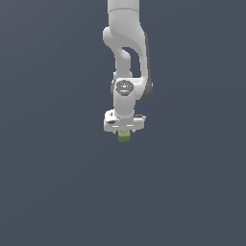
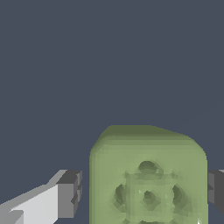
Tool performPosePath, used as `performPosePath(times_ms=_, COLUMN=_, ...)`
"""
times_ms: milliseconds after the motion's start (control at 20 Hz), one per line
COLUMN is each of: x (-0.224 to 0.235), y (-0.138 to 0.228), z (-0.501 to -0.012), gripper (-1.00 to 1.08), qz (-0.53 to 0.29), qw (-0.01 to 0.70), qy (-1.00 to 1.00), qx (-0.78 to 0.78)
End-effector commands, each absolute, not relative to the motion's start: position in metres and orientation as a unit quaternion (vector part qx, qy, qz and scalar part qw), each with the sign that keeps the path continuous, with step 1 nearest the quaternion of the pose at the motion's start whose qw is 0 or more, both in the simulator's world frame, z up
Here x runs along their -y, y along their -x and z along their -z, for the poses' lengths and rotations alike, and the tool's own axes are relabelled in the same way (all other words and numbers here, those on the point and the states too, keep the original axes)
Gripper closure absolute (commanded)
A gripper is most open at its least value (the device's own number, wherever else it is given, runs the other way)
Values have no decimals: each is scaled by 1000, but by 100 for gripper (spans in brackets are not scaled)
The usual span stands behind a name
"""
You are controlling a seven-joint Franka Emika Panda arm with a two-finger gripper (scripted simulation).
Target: Pick up the object and move it to a goal position.
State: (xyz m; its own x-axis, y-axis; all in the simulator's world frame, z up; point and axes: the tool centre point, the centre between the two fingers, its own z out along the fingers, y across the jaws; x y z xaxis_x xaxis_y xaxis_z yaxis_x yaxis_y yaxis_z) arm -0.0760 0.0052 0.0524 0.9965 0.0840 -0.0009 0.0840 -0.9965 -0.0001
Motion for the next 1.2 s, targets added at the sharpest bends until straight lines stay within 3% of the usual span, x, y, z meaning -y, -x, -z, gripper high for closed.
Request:
performPosePath(times_ms=0, x=-5, y=76, z=-44, gripper=-92, qz=0, qw=0, qy=999, qx=42)
performPosePath(times_ms=200, x=-5, y=75, z=-39, gripper=-92, qz=0, qw=0, qy=999, qx=42)
performPosePath(times_ms=250, x=-5, y=75, z=-39, gripper=108, qz=0, qw=0, qy=999, qx=42)
performPosePath(times_ms=1150, x=-15, y=79, z=-55, gripper=108, qz=0, qw=0, qy=999, qx=42)
